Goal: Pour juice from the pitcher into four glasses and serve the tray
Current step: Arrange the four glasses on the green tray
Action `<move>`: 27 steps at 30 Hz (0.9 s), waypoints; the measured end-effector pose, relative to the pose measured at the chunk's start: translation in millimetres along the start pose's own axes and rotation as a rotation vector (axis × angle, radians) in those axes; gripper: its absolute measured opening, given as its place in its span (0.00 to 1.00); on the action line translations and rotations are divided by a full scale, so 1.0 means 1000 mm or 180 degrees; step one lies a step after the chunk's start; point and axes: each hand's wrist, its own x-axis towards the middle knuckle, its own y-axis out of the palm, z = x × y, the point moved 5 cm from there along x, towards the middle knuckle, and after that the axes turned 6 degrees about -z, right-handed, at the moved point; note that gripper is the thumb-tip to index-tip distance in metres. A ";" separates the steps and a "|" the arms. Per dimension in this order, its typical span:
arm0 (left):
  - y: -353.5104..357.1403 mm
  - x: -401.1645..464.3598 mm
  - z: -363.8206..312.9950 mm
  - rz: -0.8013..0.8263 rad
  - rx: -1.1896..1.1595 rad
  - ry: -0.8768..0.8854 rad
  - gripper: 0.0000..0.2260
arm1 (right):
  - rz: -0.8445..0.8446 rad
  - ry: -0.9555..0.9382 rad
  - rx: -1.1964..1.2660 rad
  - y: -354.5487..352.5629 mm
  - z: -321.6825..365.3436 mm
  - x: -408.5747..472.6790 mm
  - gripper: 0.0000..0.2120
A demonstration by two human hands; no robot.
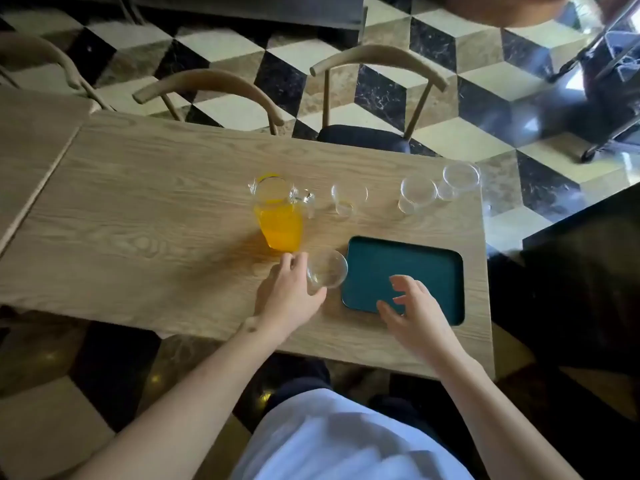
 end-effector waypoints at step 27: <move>0.091 0.043 -0.011 -0.0346 -0.0121 -0.1005 0.38 | 0.0267 -0.0444 -0.1315 0.057 0.031 0.280 0.61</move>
